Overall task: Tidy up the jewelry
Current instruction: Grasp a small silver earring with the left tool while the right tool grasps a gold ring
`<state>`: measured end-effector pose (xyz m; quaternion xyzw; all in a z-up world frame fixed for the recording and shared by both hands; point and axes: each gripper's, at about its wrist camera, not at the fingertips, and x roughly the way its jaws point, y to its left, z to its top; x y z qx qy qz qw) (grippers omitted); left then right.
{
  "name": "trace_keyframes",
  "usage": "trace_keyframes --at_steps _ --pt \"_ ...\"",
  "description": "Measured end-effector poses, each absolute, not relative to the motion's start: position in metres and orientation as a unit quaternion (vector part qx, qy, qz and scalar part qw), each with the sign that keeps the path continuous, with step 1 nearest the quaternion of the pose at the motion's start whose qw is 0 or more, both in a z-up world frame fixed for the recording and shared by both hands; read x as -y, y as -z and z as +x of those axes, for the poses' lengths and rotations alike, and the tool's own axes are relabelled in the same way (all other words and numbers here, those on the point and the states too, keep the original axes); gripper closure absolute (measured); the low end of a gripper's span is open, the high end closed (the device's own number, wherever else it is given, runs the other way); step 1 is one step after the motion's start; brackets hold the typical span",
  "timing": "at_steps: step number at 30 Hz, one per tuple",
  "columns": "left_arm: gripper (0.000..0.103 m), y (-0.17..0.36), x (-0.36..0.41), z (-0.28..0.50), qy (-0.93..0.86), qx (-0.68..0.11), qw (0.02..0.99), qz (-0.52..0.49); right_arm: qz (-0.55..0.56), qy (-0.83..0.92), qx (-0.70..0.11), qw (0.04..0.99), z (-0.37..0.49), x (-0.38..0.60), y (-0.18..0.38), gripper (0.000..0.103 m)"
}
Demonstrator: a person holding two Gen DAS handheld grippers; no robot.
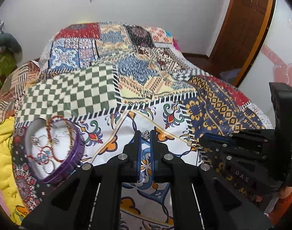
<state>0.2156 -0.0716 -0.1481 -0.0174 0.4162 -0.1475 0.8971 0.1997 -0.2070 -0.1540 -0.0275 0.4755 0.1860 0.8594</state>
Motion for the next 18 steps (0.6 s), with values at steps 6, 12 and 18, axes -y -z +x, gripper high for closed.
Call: trace_keyframes --at_steps 6,12,18 --pt "0.097 0.138 0.064 0.208 0.145 -0.403 0.904 -0.02 -0.032 -0.183 -0.492 0.85 0.201 0.206 0.153 0.084" --pt "0.097 0.14 0.061 0.206 0.144 -0.403 0.904 -0.021 -0.045 -0.183 -0.519 0.834 0.211 0.196 0.173 0.07" --pt "0.097 0.149 0.053 0.211 0.135 -0.411 0.901 -0.034 -0.049 -0.178 -0.511 0.84 0.218 0.195 0.183 0.07"
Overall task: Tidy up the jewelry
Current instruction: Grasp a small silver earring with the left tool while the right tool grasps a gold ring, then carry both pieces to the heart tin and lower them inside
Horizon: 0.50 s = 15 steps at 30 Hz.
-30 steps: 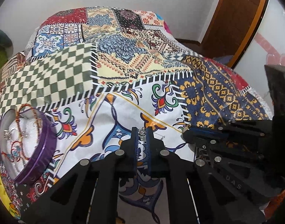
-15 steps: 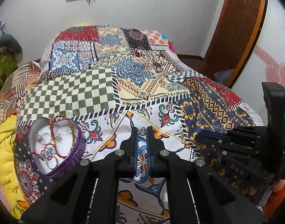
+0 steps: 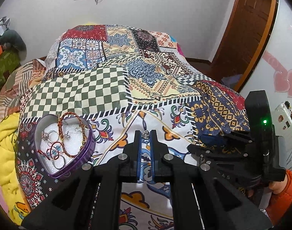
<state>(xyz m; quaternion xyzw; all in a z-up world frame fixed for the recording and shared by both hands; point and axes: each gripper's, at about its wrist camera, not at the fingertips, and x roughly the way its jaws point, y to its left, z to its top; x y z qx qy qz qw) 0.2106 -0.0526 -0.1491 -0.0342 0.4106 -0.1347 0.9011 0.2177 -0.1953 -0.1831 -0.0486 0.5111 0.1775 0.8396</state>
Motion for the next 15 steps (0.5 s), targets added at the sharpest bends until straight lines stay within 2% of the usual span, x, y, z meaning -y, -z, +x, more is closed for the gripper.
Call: trace_keyframes --at_steps 2,3,15 --pt "0.097 0.151 0.05 0.211 0.132 -0.412 0.9 -0.039 -0.056 -0.173 -0.506 0.843 0.218 0.195 0.184 0.076" --pt "0.097 0.152 0.048 0.212 0.131 -0.413 0.9 -0.042 -0.058 -0.173 -0.505 0.844 0.218 0.194 0.184 0.083" --pt "0.097 0.133 0.035 0.202 0.119 -0.393 0.911 -0.051 -0.044 -0.181 -0.488 0.853 0.204 0.192 0.165 0.083"
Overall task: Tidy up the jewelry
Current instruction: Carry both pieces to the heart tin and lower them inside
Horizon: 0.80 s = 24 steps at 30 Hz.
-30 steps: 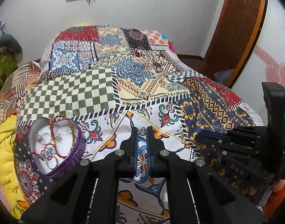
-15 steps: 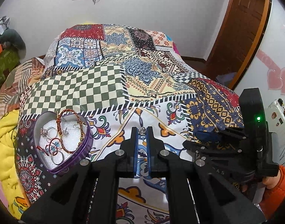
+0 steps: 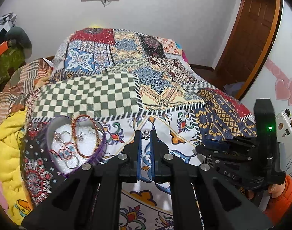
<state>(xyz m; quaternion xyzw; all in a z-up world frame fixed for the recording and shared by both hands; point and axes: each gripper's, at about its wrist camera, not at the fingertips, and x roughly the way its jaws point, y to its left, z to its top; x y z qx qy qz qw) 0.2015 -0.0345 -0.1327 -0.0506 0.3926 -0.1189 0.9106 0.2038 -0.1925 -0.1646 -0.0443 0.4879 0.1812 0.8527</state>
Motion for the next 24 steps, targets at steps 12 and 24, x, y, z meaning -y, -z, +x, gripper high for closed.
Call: trace_keyframes --at_steps 12,24 --pt "0.097 0.101 -0.002 0.187 0.089 -0.353 0.929 -0.065 -0.044 -0.222 -0.403 0.887 0.185 0.155 0.091 0.083" --pt "0.097 0.084 -0.042 0.173 0.046 -0.328 0.941 -0.075 -0.045 -0.288 -0.369 0.883 0.183 0.102 0.069 0.083"
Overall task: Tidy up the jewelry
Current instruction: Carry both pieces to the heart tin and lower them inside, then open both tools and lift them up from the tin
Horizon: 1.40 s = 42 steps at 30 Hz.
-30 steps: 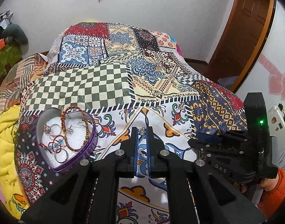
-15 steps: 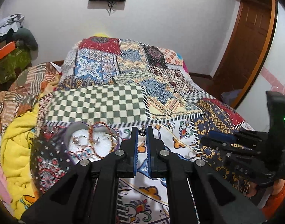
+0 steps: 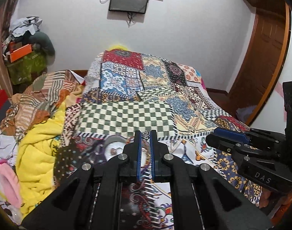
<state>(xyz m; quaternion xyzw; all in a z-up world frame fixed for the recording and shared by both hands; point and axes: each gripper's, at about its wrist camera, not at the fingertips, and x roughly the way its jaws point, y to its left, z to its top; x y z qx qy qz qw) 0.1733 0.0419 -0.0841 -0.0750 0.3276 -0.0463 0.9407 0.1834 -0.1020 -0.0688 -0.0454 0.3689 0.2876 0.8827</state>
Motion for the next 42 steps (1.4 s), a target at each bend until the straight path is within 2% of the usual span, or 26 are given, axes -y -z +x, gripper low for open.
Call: trace_keyframes --at_steps 13,42 --pt "0.097 0.111 -0.075 0.184 0.026 -0.351 0.932 -0.088 -0.044 -0.331 -0.385 0.86 0.206 0.052 0.09 0.083" --pt "0.096 0.161 -0.087 0.213 0.037 -0.401 0.908 -0.119 -0.075 -0.344 -0.449 0.821 0.227 0.03 0.146 0.082"
